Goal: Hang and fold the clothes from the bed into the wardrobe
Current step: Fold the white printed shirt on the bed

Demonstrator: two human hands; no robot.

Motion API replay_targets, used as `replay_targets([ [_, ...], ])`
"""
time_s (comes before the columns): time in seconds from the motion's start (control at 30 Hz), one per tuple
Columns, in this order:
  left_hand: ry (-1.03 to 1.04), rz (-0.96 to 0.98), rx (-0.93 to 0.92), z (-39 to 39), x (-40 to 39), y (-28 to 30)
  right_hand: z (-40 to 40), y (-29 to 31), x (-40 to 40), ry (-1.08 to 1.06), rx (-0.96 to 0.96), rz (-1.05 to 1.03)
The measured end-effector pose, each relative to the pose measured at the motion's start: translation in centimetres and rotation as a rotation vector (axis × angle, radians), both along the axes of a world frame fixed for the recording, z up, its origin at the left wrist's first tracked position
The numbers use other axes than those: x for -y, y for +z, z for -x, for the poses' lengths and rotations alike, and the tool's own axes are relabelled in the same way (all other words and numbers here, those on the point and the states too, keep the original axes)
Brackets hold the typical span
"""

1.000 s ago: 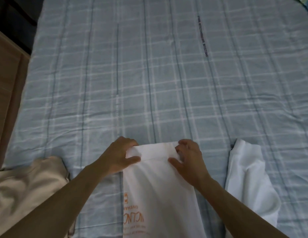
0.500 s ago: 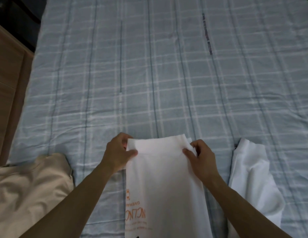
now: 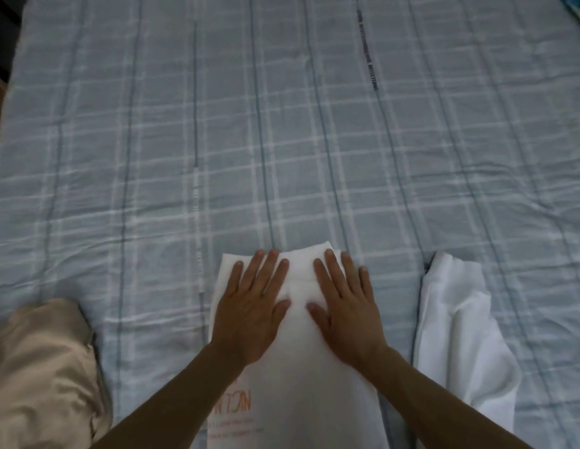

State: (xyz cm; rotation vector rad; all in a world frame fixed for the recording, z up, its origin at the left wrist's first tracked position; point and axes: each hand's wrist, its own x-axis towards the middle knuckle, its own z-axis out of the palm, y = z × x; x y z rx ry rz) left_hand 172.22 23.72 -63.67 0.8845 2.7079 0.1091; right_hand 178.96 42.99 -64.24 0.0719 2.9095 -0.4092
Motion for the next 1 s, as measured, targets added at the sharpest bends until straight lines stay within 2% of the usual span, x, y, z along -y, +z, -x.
replay_targets([
  [0.27, -0.038, -0.022, -0.104, 0.1, 0.3, -3.6, 0.0, -3.6, -0.5, 0.003, -0.101, -0.015],
  [0.5, -0.015, 0.018, -0.111, -0.1, 0.1, -1.9, -0.3, -1.3, -0.7, 0.023, -0.092, 0.047],
  [0.6, 0.068, 0.059, -0.053, -0.4, -0.4, -1.4, -1.8, 1.4, -1.1, -0.048, -0.045, 0.334],
  [0.67, 0.092, 0.054, -0.045, -1.5, -1.3, -0.5, -4.5, 3.5, -1.9, -0.159, -0.108, 0.570],
  [0.73, 0.064, -0.071, -0.091, -4.0, -2.6, 0.8, -7.9, 5.4, -3.7, -0.243, -0.228, 0.622],
  [0.87, 0.056, -0.388, -0.084, -10.8, -7.2, 3.6, -13.7, 7.1, -10.3, -0.449, -0.426, 0.434],
  [0.93, 0.077, -0.497, -0.018, -13.0, -10.1, 4.3, -15.9, 6.9, -13.6, -0.593, -0.359, 0.328],
  [1.0, 0.084, -0.576, 0.069, -14.3, -12.6, 4.8, -17.4, 6.2, -16.0, -0.721, -0.197, 0.273],
])
